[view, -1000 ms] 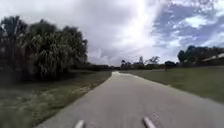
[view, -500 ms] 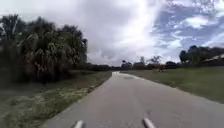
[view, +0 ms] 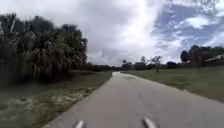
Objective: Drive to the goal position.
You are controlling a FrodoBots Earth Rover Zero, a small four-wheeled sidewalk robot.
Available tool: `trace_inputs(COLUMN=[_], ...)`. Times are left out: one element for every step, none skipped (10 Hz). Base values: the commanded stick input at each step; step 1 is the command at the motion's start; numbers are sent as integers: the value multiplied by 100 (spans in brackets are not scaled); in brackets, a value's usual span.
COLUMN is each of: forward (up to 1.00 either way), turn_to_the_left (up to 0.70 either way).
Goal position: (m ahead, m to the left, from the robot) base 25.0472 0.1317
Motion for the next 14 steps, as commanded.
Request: trace_inputs(forward=[0,0,0,0,0,0,14,52,70,70,70,70,70,70], turn_to_the_left=[0,0,0,0,0,0,0,0,0,0,0,-8,-34,-35])
